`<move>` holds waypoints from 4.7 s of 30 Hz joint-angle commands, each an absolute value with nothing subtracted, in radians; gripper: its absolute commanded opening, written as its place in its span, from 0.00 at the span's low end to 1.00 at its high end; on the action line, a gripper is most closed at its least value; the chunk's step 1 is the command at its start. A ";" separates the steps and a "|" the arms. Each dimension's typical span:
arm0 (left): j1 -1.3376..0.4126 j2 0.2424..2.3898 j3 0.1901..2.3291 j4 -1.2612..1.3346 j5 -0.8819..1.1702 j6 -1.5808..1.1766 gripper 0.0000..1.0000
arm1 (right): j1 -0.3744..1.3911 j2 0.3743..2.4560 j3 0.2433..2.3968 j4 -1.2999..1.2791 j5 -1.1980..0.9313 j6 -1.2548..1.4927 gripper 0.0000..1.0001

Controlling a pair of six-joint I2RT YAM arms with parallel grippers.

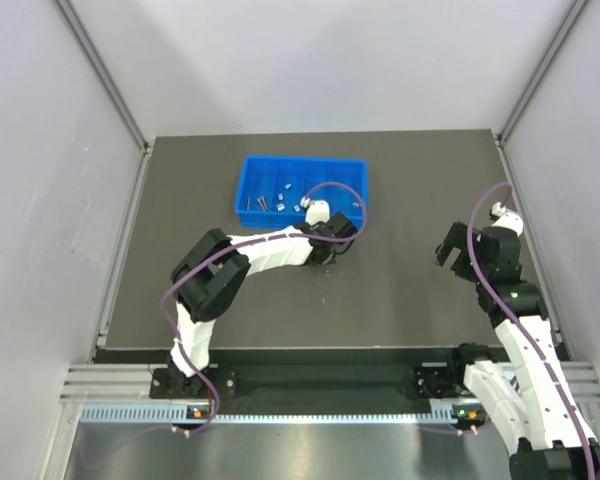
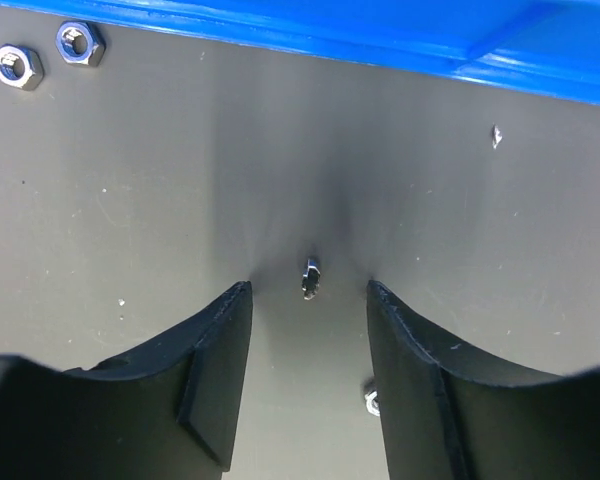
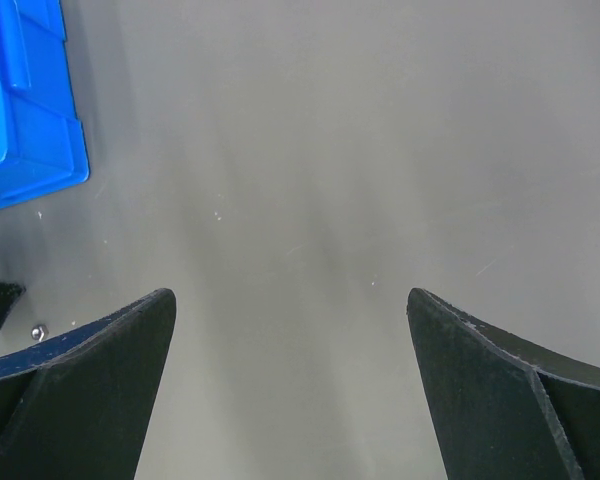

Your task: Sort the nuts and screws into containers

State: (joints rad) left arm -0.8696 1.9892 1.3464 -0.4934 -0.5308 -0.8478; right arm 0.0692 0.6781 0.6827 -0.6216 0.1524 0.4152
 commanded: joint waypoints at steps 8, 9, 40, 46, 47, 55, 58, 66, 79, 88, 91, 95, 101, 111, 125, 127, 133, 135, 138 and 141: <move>-0.868 1.988 1.321 -0.443 -0.549 -0.853 0.47 | 0.075 0.675 0.699 -0.586 0.161 0.417 1.00; -0.867 1.990 1.319 -0.443 -0.545 -0.851 0.46 | 0.075 0.673 0.699 -0.586 0.163 0.417 1.00; -0.864 2.022 1.290 -0.426 -0.499 -0.824 0.13 | 0.074 0.681 0.699 -0.586 0.166 0.419 0.99; -0.864 1.994 1.301 -0.446 -0.511 -0.811 0.09 | 0.075 0.678 0.699 -0.586 0.167 0.419 1.00; -0.864 1.984 1.302 -0.446 -0.517 -0.801 0.09 | 0.074 0.678 0.699 -0.589 0.169 0.419 1.00; -0.865 1.836 1.345 -0.453 -0.549 -0.704 0.07 | 0.074 0.678 0.699 -0.588 0.170 0.419 1.00; -0.865 1.801 1.394 -0.450 -0.560 -0.646 0.08 | 0.075 0.675 0.699 -0.589 0.169 0.420 1.00; -0.851 1.856 1.572 -0.278 -0.592 -0.433 0.09 | 0.074 0.681 0.695 -0.580 0.170 0.422 1.00; -0.804 2.169 1.881 -0.213 -0.603 -0.341 0.10 | 0.074 0.689 0.700 -0.588 0.189 0.420 1.00; -0.802 2.180 1.891 -0.239 -0.562 -0.351 0.25 | 0.074 0.700 0.696 -0.581 0.184 0.422 1.00; -0.802 2.157 1.888 -0.258 -0.537 -0.356 0.51 | 0.075 0.696 0.695 -0.581 0.186 0.422 1.00; -0.802 2.093 1.887 -0.316 -0.514 -0.368 0.68 | 0.074 0.689 0.695 -0.583 0.183 0.422 1.00; -0.802 1.821 1.596 -0.321 -0.459 -0.440 0.75 | 0.074 0.686 0.693 -0.581 0.179 0.420 1.00; -0.805 1.528 1.183 -0.256 -0.287 -0.511 0.76 | 0.075 0.677 0.692 -0.577 0.167 0.419 1.00; -0.883 1.814 1.253 -0.296 -0.316 -0.611 0.73 | 0.075 0.655 0.698 -0.591 0.175 0.420 1.00; -0.890 1.853 1.282 -0.311 -0.327 -0.615 0.73 | 0.074 0.660 0.699 -0.591 0.175 0.420 1.00; -0.911 1.902 1.312 -0.379 -0.371 -0.646 0.72 | 0.074 0.660 0.698 -0.588 0.176 0.419 1.00; -0.920 1.907 1.313 -0.408 -0.386 -0.664 0.71 | 0.075 0.663 0.698 -0.589 0.176 0.420 1.00; -0.936 1.911 1.302 -0.425 -0.402 -0.681 0.70 | 0.075 0.663 0.698 -0.588 0.175 0.419 1.00; -0.939 1.924 1.301 -0.439 -0.394 -0.692 0.68 | 0.075 0.661 0.696 -0.588 0.176 0.420 1.00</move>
